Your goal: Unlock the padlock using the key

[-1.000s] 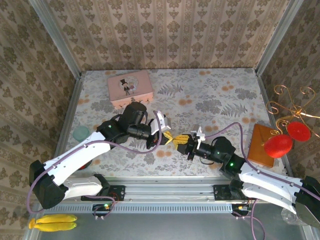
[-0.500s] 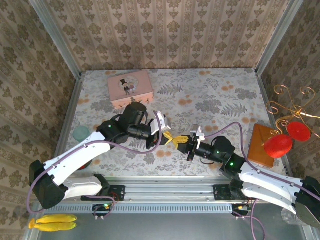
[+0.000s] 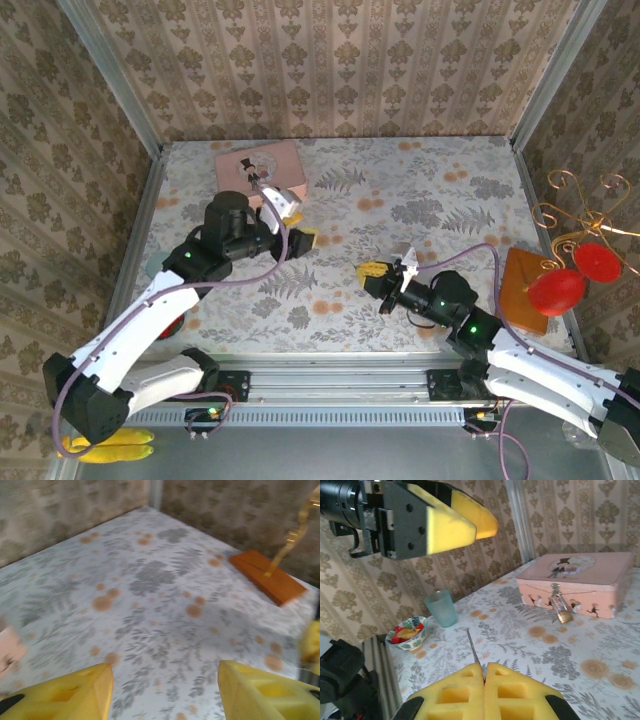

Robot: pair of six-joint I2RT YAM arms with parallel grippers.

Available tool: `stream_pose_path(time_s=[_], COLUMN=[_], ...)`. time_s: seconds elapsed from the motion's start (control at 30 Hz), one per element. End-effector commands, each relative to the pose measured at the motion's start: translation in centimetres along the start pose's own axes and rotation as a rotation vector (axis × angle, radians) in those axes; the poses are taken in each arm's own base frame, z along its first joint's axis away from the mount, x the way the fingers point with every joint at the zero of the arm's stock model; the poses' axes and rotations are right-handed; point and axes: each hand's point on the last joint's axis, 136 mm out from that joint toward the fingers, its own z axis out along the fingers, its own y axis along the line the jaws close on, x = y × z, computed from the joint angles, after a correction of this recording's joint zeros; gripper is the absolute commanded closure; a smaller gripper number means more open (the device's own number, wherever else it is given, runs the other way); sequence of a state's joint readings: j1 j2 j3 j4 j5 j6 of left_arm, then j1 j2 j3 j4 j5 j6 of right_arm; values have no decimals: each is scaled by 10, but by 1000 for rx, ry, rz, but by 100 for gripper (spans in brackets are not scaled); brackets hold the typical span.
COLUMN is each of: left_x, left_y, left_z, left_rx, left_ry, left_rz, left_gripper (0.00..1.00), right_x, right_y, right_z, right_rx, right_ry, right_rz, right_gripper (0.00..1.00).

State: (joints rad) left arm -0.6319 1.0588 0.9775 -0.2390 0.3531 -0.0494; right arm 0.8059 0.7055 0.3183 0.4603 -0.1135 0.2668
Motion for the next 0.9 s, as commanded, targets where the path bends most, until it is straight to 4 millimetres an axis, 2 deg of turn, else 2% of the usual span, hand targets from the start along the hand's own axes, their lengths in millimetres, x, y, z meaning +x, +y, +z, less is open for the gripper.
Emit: stream_pose_path(time_s=[0.0, 0.1, 0.2, 0.27, 0.33, 0.43, 0.6, 0.87], left_x=[20, 54, 96, 114, 128, 141, 149, 156], left_y=[61, 109, 149, 165, 181, 199, 222, 251], left_z=[5, 7, 11, 24, 34, 52, 86, 115], left_rx=[-262, -447, -524, -500, -537, -566, -576, -639], left_ry=[78, 190, 273, 267, 247, 213, 95, -69], left_rz=[-165, -316, -568, -691, -736, -774, -833, -847], left_gripper=[41, 43, 42, 41, 39, 37, 37, 35], right_x=[-3, -5, -3, 0, 4, 8, 14, 15], right_y=[-17, -29, -43, -48, -51, -52, -56, -66], right_z=[-2, -2, -2, 0, 1, 3, 2, -1], right_rx=[94, 163, 233, 251, 253, 248, 242, 232], right_ry=[0, 9, 26, 35, 42, 47, 38, -2], right_rz=[35, 83, 143, 170, 181, 188, 194, 199], right_gripper=[100, 100, 100, 100, 100, 100, 100, 100])
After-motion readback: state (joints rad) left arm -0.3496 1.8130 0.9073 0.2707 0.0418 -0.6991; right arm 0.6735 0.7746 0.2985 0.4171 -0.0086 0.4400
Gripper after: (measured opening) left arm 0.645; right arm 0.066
